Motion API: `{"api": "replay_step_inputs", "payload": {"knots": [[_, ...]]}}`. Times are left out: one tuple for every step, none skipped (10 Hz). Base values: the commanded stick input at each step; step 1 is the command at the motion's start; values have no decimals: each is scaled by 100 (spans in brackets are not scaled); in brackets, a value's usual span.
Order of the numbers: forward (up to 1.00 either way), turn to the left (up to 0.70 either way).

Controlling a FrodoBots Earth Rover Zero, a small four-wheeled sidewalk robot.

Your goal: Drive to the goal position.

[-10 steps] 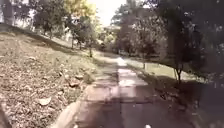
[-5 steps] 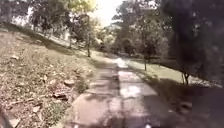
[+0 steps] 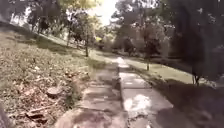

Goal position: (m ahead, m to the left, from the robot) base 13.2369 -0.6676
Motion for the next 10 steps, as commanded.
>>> {"api": "replay_step_inputs", "payload": {"knots": [[100,0],[100,0],[100,0],[100,0],[100,0],[100,0],[100,0],[100,0],[100,0],[100,0]]}}
